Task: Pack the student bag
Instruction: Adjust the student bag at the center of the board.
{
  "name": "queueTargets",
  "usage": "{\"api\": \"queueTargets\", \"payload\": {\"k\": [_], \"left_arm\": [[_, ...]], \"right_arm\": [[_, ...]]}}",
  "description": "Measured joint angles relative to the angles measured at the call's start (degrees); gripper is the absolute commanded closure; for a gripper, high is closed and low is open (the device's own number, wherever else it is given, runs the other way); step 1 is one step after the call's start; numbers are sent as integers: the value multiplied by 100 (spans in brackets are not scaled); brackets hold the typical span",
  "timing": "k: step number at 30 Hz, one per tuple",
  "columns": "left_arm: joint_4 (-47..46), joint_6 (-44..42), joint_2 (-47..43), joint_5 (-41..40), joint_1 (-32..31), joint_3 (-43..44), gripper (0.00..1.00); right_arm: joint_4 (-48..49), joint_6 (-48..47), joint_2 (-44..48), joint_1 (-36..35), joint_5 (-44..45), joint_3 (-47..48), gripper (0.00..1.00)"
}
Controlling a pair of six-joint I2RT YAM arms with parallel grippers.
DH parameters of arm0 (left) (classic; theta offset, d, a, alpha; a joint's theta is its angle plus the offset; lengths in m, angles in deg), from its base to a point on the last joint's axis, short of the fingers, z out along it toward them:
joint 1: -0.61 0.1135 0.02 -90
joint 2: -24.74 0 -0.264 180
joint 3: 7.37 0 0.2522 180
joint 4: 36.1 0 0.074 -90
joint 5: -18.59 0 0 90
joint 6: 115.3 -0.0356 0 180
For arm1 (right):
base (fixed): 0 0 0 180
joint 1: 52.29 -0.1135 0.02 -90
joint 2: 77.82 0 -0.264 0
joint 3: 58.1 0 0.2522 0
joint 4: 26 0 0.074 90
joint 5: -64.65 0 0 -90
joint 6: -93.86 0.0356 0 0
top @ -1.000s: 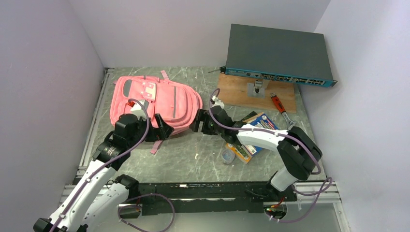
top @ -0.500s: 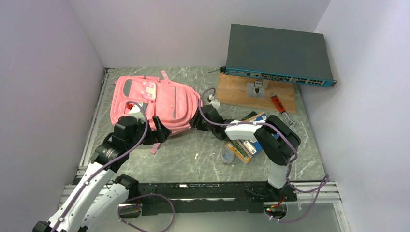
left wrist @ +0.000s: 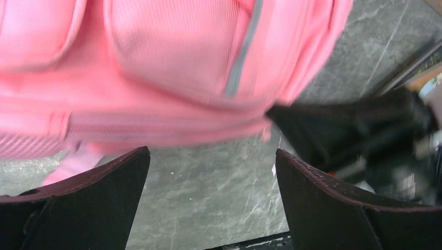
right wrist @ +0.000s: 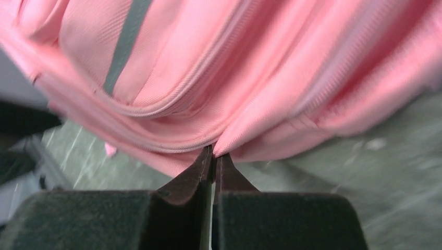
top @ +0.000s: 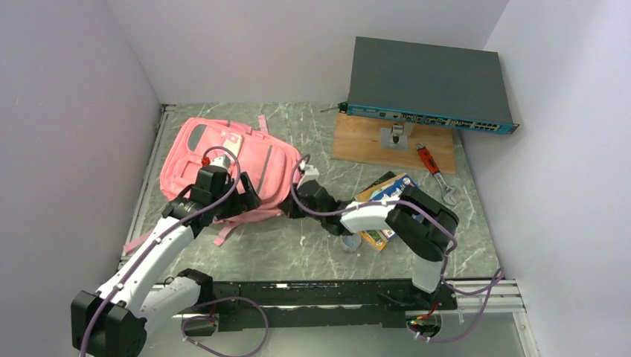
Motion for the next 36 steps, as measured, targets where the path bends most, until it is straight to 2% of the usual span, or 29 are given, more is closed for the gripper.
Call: {"api": "queueTargets", "payload": {"k": [2,6,10,14,19,22,29,31,36], "left_arm": [[-131,52,61,101,188,-96,3],[-46,149,35,431,542,-321,1],[-48,160,-76,396,715,-501,2],[-79,256,-251,236,754,-629,4],[-208,398,-367,-15,787,-817,6],[-223,426,-332,-201,796,-817,8],[-304,299,-131,-619,881,-815,23],[-334,216,-46,-673,911,-813,25],[-409,-24,223,-863,1008,-780,31]], "right_arm": [[44,-20,179,-361,-39,-170,97],[-55,-68,929,-787,-153,-693,62],[-654,-214,1814,-774,-258,-981,39],[-1333,-365,2310,-400,-74,-835,33],[-1703,-437,2262,544,-138,-739,35],[-1910,-481,1843,931,-190,-452,40],[-1976,-533,570,866,-457,400,54],[-1904,-516,361,796,-505,470,58],[-1668,-490,269,494,-404,417,76]]}}
